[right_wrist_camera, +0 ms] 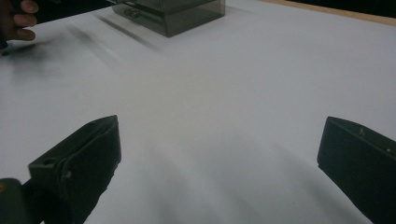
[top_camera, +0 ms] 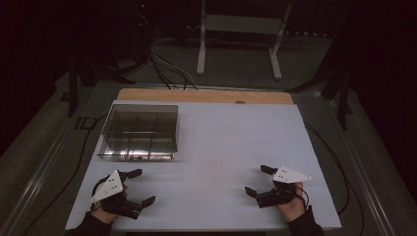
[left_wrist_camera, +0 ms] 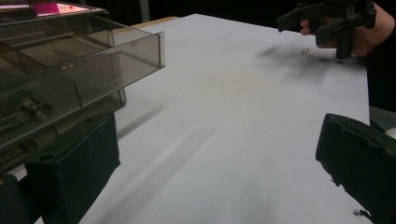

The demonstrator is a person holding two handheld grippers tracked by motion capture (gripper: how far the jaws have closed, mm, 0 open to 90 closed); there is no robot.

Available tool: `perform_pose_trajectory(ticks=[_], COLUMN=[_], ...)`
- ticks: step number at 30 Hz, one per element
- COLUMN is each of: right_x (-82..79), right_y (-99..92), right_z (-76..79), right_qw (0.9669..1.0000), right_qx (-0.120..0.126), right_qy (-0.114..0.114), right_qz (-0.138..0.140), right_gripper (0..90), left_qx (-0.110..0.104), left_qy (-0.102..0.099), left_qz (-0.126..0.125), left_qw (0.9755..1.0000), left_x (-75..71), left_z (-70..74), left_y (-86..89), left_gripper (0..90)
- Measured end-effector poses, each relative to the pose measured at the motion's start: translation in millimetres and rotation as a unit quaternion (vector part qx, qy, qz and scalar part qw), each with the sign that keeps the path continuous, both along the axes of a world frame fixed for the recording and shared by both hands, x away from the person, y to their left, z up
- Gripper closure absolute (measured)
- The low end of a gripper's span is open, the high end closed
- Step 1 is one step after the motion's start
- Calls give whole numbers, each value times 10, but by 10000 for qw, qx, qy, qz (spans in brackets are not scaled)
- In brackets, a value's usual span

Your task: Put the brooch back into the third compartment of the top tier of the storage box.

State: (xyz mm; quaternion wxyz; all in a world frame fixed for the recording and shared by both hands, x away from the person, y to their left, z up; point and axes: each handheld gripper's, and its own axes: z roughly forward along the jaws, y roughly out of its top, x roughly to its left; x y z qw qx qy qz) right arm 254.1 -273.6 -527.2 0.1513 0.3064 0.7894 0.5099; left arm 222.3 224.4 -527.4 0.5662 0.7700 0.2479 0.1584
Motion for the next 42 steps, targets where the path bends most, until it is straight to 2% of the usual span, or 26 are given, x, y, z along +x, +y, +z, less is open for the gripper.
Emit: perform_pose_trajectory(ticks=[7,13,16,21,26,33,42], right_x=[-12,-16,-25,-72,-148,-144,-89], right_y=[41,54,94,196,302,280,119], right_z=[-31,15,68,153,293,425,538], right_qw=[9998,9996,9988,9978,9967,9973,9988], right_qx=[-166,-85,78,188,234,439,408], right_qy=[37,159,271,191,-10,-77,-197], right_qz=[133,235,395,603,774,588,160], right_gripper=[0,0,0,0,0,0,0], left_qx=[-7,1,-10,0,-1,-11,-75], left_qy=[47,58,53,33,7,5,41], left_qz=[-10,-22,-5,12,-27,-46,-30], left_qw=[10000,10000,10000,10000,10000,10000,10000], left_x=[26,26,7,-5,-11,-29,-16], left_z=[-3,-3,2,3,10,16,13], left_y=[-5,-16,-6,10,12,19,36], left_gripper=[6,6,6,6,6,6,6])
